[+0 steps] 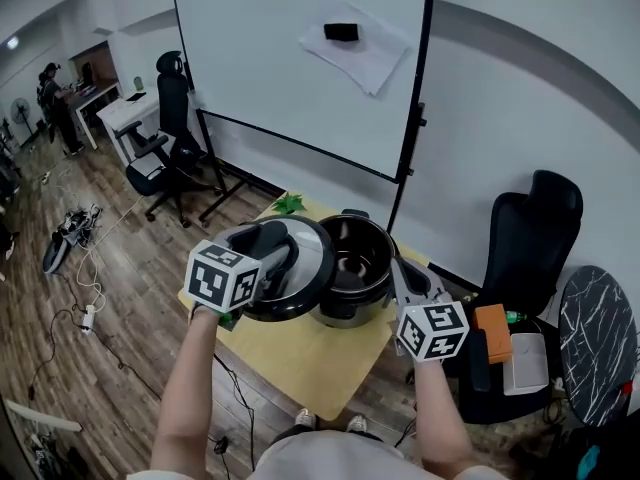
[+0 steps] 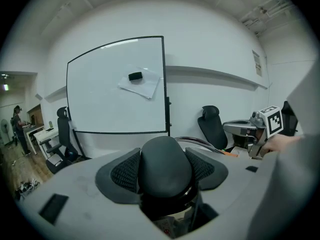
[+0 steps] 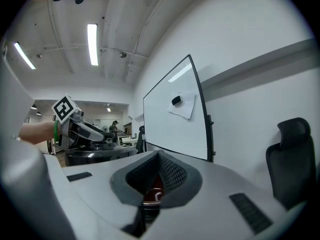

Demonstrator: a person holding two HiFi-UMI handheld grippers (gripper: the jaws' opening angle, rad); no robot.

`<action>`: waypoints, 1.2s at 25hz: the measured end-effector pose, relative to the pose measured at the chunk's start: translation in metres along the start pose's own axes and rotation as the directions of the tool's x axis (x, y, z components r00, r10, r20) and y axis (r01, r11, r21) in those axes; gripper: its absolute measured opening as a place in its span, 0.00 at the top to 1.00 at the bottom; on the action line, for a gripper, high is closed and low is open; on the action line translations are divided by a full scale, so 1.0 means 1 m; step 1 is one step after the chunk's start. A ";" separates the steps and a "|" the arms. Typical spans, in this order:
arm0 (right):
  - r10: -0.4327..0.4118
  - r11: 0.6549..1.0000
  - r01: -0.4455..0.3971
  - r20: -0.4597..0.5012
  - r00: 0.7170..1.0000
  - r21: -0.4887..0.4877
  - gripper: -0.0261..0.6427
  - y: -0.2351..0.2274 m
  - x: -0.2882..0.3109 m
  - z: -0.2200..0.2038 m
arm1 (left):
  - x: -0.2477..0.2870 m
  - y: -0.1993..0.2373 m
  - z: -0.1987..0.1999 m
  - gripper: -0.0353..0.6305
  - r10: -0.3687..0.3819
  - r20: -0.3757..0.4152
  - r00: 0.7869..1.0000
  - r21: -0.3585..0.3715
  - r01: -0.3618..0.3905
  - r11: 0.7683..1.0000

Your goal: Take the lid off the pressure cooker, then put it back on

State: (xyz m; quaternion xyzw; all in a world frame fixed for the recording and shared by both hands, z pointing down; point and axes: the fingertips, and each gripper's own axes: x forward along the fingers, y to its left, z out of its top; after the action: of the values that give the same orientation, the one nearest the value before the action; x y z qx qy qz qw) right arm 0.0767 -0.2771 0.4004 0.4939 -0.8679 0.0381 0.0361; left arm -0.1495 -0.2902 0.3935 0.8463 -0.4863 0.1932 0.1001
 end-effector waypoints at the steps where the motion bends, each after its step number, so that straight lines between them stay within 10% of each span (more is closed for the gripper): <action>1: 0.013 1.000 -0.013 -0.001 1.000 -0.002 0.96 0.006 0.003 0.000 | -0.005 0.003 -0.006 0.52 0.009 -0.004 1.000 -0.009 -0.009 1.000; 20: 0.110 0.993 -0.111 -0.023 0.994 -0.040 0.96 0.074 0.031 0.002 | -0.055 0.024 -0.118 0.52 0.096 -0.067 0.993 -0.104 -0.102 0.989; 30: 0.064 0.996 -0.067 -0.054 0.996 -0.052 0.96 0.068 0.025 -0.007 | -0.020 -0.012 -0.179 0.52 0.065 -0.063 0.996 -0.032 -0.067 0.997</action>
State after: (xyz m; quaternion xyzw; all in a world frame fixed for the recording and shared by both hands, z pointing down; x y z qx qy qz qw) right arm 0.0053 -0.2630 0.4076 0.4630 -0.8831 0.0288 0.0708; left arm -0.1892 -0.2044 0.5476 0.8215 -0.5139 0.2142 0.1233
